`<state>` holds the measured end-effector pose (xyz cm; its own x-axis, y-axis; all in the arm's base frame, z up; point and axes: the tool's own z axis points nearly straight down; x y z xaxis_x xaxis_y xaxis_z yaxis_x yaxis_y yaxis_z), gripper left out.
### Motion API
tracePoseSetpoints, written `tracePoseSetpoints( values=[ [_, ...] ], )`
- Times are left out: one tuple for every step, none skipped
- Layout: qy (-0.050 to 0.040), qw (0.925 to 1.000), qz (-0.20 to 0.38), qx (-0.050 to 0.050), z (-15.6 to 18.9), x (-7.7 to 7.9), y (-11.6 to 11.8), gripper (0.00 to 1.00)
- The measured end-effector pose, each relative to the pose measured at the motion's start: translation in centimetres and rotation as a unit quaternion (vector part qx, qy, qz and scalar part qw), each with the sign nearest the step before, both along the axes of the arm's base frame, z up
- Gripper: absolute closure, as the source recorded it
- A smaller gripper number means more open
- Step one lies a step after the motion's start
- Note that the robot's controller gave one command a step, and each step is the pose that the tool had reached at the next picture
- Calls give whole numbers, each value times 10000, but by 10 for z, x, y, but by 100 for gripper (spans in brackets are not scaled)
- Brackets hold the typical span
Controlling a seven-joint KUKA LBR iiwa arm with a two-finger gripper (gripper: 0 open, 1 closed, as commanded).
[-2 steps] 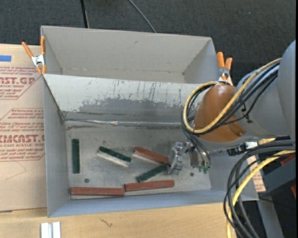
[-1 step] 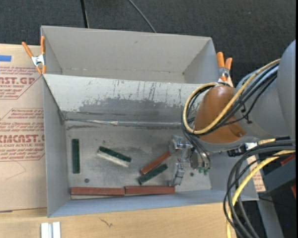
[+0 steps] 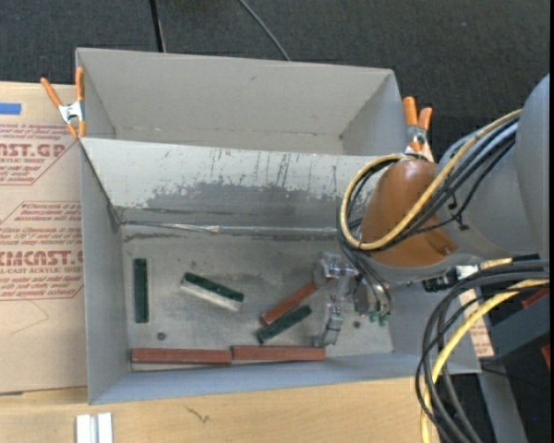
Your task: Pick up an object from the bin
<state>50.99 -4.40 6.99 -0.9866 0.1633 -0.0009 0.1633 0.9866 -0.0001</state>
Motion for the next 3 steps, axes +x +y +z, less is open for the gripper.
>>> tracePoseSetpoints(
  values=[
    [-2,9835,1810,7,2,34,70,100],
    [-2,9835,1811,6,2,34,70,100],
    [-44,9835,1807,-17,183,28,7,100]
  ],
)
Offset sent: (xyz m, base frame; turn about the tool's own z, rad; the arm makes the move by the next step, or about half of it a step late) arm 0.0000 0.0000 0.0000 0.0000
